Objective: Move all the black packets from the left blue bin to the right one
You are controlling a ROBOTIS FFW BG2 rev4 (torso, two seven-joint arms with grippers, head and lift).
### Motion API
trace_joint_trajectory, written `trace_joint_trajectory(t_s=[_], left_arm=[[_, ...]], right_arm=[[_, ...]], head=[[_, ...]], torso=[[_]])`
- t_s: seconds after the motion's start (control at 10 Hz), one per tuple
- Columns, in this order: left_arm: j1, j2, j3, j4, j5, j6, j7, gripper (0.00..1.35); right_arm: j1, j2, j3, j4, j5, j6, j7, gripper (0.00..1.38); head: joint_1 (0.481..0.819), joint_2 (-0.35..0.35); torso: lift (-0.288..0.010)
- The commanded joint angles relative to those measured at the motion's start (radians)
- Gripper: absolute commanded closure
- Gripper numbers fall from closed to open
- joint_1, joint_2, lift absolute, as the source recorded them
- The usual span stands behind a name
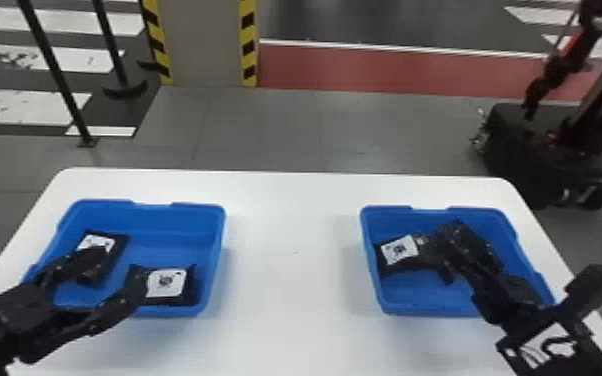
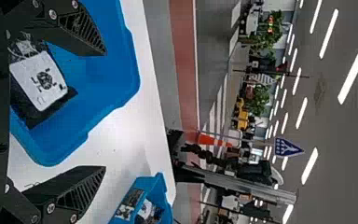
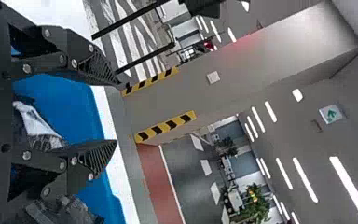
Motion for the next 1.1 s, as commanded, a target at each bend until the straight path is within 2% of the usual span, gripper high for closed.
trace_joint_trajectory(t_s=[0.0, 0.1, 0.2, 0.5, 0.6, 0.9, 1.0], left_arm=[[-0.002, 0.008, 0.038, 0.000, -0.066, 0.011, 0.001, 0.17], [-0.002, 0.013, 0.060, 0.002, -0.094, 0.009, 0.002, 0.17], [0.000, 0.013, 0.084, 0.002, -0.119, 0.009, 0.019, 0.17], [-0.012, 0.008, 0.087, 0.002, -0.169, 0.048, 0.119, 0.17], [-0.029, 0.007, 0.083, 0.002, -0.197, 0.078, 0.160, 0.17], [-0.137, 0.007, 0.072, 0.076, -0.277, 0.203, 0.261, 0.18], [-0.189, 0.021, 0.049, 0.135, -0.292, 0.240, 0.269, 0.18]], right_arm=[[0.083, 0.032, 0.001, -0.123, 0.002, -0.002, 0.000, 0.28], [0.122, 0.051, 0.004, -0.172, -0.001, 0.000, 0.002, 0.34], [0.154, 0.057, 0.018, -0.207, -0.014, 0.000, 0.011, 0.36], [0.183, 0.058, 0.047, -0.222, -0.044, 0.022, 0.040, 0.36], [0.183, 0.061, 0.049, -0.222, -0.046, 0.032, 0.048, 0.36], [0.183, 0.066, 0.049, -0.214, -0.051, 0.052, 0.060, 0.36], [0.183, 0.066, 0.049, -0.212, -0.051, 0.054, 0.063, 0.36]], head=[[0.695, -0.018], [0.695, 0.001], [0.695, 0.044], [0.695, 0.163], [0.695, 0.177], [0.695, 0.228], [0.695, 0.242]], torso=[[-0.110], [-0.110], [-0.110], [-0.110], [-0.110], [-0.110], [-0.110]])
